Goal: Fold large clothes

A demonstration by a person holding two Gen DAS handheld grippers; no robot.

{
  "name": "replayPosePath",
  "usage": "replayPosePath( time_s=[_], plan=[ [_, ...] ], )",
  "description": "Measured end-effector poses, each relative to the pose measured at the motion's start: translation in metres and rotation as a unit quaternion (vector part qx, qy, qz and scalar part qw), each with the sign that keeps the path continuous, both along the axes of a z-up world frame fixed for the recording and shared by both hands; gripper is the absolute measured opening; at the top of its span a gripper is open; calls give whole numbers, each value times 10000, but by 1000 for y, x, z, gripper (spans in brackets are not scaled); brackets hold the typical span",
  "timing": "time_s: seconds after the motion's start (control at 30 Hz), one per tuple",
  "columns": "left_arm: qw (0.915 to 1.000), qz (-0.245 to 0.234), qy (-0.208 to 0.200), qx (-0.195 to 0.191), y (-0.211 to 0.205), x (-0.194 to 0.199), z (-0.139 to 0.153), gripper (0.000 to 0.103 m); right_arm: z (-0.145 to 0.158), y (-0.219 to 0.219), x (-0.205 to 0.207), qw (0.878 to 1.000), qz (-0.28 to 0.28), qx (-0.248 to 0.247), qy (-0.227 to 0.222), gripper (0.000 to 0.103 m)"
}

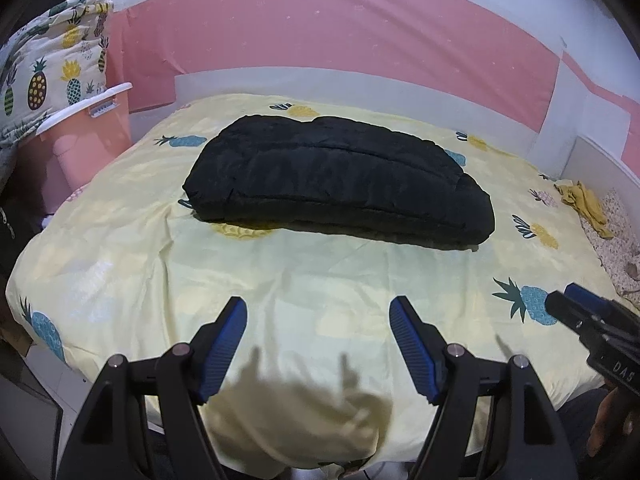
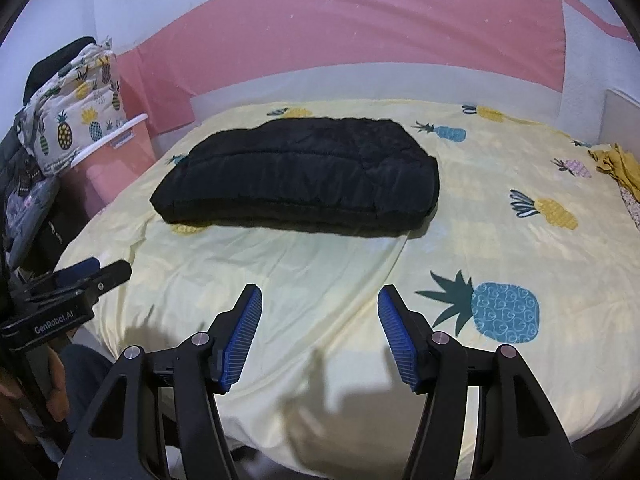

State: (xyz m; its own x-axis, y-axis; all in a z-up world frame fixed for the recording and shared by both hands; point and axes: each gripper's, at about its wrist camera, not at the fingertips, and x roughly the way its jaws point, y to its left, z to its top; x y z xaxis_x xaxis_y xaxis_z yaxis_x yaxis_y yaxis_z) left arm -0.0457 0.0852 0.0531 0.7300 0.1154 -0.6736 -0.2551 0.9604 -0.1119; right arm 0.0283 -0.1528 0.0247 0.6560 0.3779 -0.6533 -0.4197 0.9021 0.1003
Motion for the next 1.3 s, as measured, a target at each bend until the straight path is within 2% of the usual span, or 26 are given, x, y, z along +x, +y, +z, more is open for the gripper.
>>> replayPosePath(
  time_s=[1.3],
  plan=[
    [9999,-21,111,-41,4,6,-10,75,-8,12,4,9997,82,-173,153,61]
  ],
)
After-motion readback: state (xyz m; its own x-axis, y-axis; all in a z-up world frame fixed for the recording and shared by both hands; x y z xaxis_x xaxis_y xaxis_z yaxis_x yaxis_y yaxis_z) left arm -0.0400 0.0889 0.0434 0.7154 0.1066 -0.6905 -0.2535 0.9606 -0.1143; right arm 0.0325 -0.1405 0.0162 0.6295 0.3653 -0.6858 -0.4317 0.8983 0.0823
